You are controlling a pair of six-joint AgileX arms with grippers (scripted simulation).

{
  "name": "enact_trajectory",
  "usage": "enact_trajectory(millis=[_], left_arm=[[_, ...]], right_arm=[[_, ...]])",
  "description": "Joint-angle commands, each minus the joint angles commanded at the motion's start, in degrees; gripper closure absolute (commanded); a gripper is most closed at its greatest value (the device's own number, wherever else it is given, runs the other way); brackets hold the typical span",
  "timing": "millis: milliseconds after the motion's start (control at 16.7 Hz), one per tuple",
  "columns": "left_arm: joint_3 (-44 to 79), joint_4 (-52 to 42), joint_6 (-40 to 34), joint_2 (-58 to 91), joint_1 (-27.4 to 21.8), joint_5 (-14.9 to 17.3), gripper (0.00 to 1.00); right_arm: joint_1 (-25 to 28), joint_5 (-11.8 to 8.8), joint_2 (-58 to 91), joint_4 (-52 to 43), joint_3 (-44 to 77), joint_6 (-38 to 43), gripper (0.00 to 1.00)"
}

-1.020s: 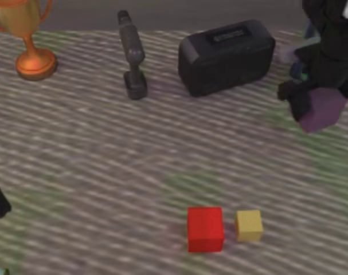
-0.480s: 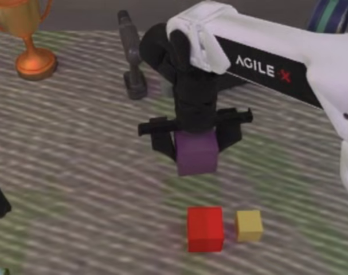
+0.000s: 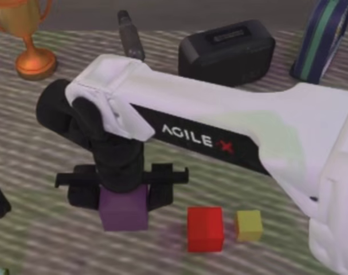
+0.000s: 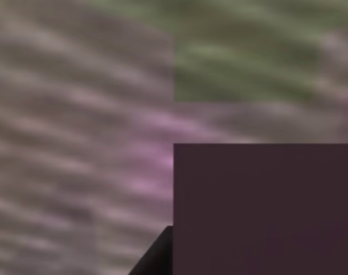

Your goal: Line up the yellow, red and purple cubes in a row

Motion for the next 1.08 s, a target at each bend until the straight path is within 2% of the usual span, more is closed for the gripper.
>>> enact_trajectory(millis=[360,780,1080], left_arm=[[0.0,0.0,0.0,0.0,0.0,0.0,0.0],[0.0,0.0,0.0,0.0,0.0,0.0,0.0],[0.0,0.0,0.0,0.0,0.0,0.0,0.0]], right_arm=[[0.1,-0.1,0.1,0.3,-0.3,0.3,1.0],[0.5,0.0,2.1,12.4,-10.0,0.4,1.0],[0.5,0.1,2.5,14.0,-11.4,0.6,1.0]])
